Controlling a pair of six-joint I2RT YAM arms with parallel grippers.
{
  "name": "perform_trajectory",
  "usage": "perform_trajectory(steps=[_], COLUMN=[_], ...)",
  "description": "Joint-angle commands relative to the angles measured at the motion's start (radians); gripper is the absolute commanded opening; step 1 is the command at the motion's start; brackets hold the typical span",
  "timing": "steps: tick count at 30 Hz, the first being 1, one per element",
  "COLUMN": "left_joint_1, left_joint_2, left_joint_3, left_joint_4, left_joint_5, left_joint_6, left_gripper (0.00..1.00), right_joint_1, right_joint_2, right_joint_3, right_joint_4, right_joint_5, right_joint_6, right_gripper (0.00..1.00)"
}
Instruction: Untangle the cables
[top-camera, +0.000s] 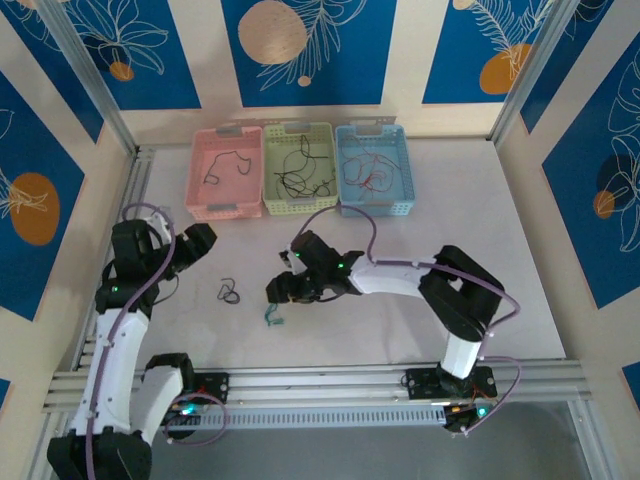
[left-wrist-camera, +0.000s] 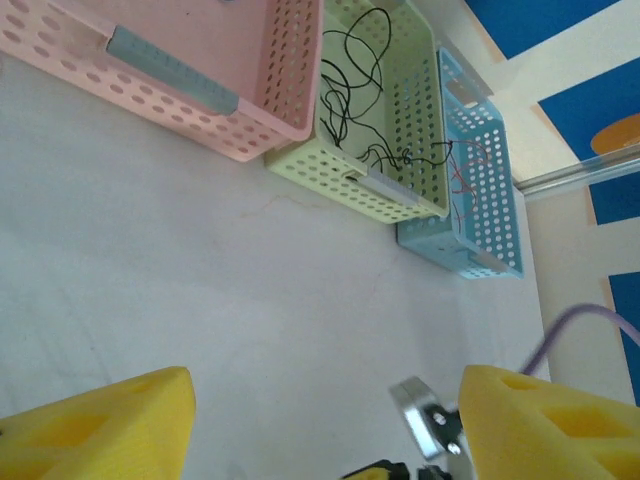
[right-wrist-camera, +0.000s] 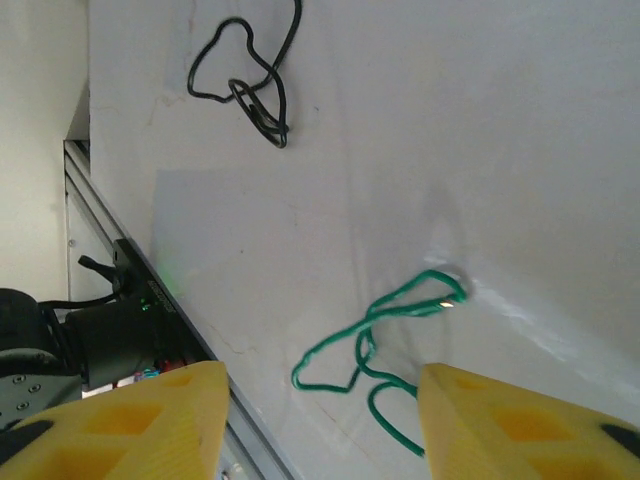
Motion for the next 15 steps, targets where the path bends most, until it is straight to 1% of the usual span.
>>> perform_trajectory(steps=[1, 5, 9, 15], left_joint_1=[-0.004, -0.004, -0.005, -0.003], left_joint_2=[-0.017, -0.025, -0.023, -0.025], left_joint_3=[-0.033, -0.051, -0.056, -0.063], left_joint_4=[-0.077, -0.067, -0.063, -0.058], left_joint_5=[0.012, 0.031, 0.035, 0.041], left_joint_6=[0.036, 0.031, 0.035, 0.035], left_gripper=[0.70, 0.70, 0.70, 0.70], right_joint_1=[0.007, 0.011, 0.022, 0.029], right_joint_2=[0.054, 0.093, 0.116, 0.164], right_joint_3=[0.070, 0.090, 0.126, 0.157], right_joint_4=[-0.071, -0.070, -0.123, -0.114], right_joint_5=[-0.025, -0.044, -0.018, -0.053], right_joint_6=[0.134, 0.175, 0.183, 0.203], right_gripper=[0.50, 0.48, 0.49, 0.49])
